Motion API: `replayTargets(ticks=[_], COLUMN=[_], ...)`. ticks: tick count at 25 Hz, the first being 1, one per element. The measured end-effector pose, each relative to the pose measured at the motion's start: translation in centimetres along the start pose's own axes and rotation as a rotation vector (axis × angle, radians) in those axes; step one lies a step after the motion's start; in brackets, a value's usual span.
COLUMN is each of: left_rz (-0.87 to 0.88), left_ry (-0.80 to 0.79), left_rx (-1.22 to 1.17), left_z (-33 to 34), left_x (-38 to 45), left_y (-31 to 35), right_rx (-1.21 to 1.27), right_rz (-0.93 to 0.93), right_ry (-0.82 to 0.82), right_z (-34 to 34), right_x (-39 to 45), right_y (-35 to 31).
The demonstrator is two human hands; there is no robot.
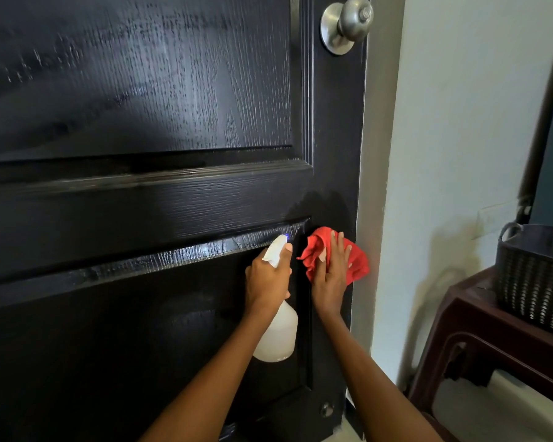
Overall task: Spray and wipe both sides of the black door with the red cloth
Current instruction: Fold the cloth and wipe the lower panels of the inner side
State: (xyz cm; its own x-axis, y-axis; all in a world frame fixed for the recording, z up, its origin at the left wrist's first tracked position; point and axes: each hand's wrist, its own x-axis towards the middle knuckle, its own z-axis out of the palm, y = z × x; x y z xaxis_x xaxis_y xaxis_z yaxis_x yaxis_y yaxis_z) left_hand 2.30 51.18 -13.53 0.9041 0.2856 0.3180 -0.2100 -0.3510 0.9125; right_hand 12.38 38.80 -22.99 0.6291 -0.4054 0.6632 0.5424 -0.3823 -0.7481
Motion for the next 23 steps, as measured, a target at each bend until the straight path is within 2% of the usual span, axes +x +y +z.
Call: replayTargets(ticks=[9,12,15,19,23], left_rz=[-0.024,0.007,0.031,0.013,0.001], left_ry=[-0.045,0.018,0.085,0.084,0.064], left_rx=[0.035,-0.028,-0.045,-0.04,-0.055], left_z=[-0.1,-1.1,-2.8,-4.3,-4.5], left_x=[0.8,0.2,-0.3,-0.3,-0.2], left_y=[1.6,1.1,0.2,-0.5,-0.3], right_rx=[-0.005,-0.026,-0.133,-0.359,-0.334], right_rz=[-0.044,-0.093,-0.16,-0.227,-0.099], right_ry=[0.026,0.038,0.015,0.039,0.015], right_z=[0.3,0.5,1.7,2.0,2.1], right_x=[0.0,0.2,1.8,4.8,2.5], right_y=[0.3,-0.4,-3.0,-4.6,-3.4])
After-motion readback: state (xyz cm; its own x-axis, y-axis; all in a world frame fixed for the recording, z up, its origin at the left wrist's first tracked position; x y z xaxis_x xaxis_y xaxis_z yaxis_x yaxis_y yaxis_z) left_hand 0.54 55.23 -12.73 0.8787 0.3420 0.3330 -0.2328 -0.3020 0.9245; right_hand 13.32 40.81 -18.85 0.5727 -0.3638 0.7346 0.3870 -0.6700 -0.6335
